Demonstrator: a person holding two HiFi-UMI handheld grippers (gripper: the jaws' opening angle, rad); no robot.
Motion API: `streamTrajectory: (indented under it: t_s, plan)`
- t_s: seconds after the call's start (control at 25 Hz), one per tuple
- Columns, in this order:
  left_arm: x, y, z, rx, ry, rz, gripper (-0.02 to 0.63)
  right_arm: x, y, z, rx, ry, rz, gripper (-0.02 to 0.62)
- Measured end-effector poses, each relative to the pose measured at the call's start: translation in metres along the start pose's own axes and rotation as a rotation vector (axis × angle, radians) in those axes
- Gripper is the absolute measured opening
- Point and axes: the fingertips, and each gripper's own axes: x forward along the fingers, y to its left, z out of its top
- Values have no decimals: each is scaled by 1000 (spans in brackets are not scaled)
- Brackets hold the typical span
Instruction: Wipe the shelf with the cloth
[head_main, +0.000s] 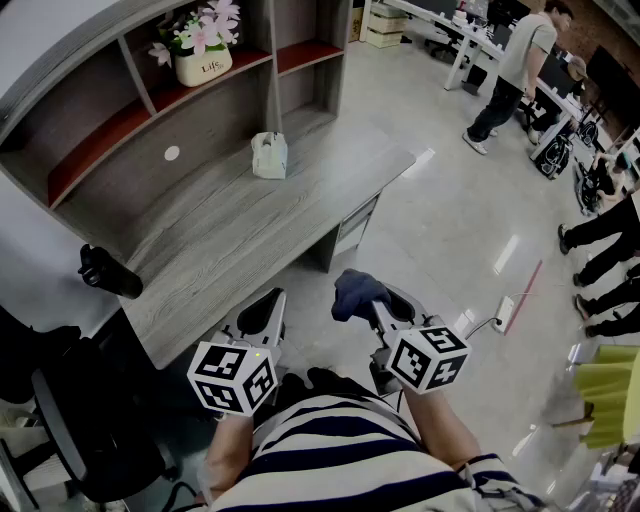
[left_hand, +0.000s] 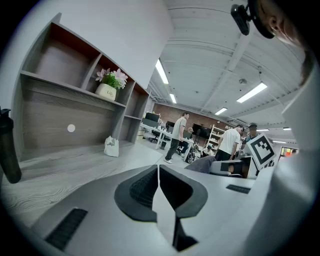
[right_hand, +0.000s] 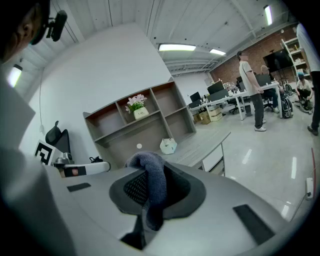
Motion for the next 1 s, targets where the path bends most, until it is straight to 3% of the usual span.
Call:
streamTrajectory:
  t_s: [0.48, 1.0]
  plan:
    - [39, -15, 9, -47, -24, 10, 23, 7, -37, 17, 16, -1, 37, 54]
    - [52, -21, 1, -59, -13, 85, 23, 17, -64, 13, 48, 33, 95, 54]
